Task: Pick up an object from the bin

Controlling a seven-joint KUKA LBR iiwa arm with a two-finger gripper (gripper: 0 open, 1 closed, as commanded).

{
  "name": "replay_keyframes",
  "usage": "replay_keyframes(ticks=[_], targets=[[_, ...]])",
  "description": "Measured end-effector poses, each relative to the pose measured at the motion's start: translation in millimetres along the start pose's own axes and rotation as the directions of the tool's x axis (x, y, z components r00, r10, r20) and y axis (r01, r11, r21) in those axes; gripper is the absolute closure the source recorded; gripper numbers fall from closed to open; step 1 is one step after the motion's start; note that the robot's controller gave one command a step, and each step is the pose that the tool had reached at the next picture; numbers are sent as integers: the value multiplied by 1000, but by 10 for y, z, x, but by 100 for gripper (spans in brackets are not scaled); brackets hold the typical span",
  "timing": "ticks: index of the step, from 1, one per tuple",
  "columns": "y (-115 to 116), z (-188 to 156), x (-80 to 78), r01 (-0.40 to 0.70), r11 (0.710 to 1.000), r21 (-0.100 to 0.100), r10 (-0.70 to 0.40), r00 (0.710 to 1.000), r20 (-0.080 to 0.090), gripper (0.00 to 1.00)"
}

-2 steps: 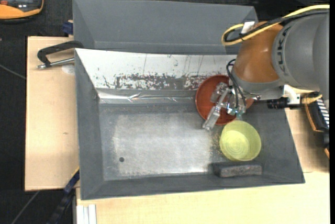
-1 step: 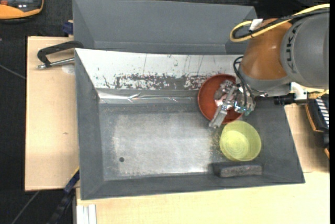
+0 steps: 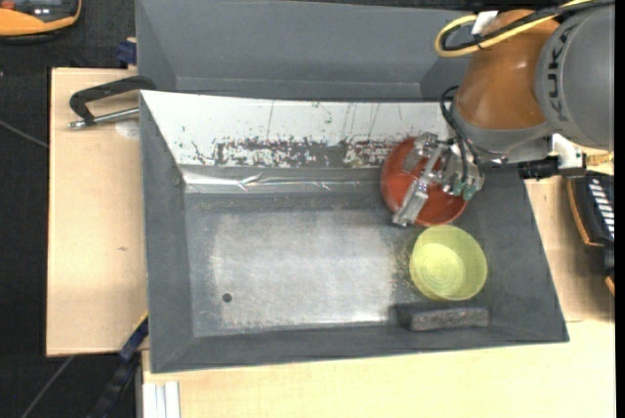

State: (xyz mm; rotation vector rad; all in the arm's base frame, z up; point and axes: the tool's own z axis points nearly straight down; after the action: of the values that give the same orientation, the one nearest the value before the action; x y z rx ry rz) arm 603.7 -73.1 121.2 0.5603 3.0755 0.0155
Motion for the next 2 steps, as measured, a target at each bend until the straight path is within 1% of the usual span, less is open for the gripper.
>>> replay_keyframes(ticks=[1,2], targets=[[12,50,47,1,1000,0,-1,1000,-20,100],[299,480,178,2,1000,1,-2,1000,-27,100]])
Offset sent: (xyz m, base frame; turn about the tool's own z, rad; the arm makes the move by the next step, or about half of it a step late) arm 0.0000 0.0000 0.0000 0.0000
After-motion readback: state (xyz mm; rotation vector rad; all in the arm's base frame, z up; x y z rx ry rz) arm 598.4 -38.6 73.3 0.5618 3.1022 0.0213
